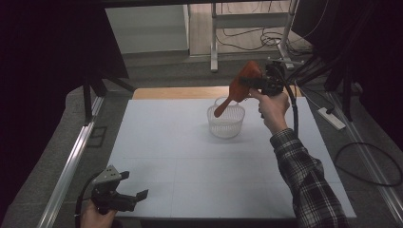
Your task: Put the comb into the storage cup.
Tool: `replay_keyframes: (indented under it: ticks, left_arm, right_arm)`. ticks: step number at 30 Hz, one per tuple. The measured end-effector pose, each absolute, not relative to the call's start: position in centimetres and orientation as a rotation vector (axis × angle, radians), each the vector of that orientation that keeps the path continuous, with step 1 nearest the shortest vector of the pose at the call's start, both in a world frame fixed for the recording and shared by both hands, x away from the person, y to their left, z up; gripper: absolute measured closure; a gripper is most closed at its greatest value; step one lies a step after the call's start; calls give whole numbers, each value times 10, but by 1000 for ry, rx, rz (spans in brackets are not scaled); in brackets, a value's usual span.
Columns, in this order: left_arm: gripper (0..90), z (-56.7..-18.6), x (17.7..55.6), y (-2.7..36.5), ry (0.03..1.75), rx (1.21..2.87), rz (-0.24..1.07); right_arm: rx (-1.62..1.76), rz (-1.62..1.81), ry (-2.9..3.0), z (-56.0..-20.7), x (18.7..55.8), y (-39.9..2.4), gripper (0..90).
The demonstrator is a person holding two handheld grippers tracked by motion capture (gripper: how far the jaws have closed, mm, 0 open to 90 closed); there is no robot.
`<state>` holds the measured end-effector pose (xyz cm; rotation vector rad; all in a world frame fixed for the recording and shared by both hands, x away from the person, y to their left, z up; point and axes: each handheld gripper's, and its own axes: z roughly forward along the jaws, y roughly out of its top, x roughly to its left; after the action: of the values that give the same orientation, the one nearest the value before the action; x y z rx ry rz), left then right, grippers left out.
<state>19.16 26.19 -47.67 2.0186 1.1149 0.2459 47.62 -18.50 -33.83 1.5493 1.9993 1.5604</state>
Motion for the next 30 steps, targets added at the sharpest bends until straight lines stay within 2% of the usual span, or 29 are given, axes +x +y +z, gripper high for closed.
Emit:
replay_keyframes:
  ticks: [30]
  left_arm:
    - [0,-477,192,264,1132,2004,239]
  right_arm:
    - [1598,1461,2044,-388,474,-174,549]
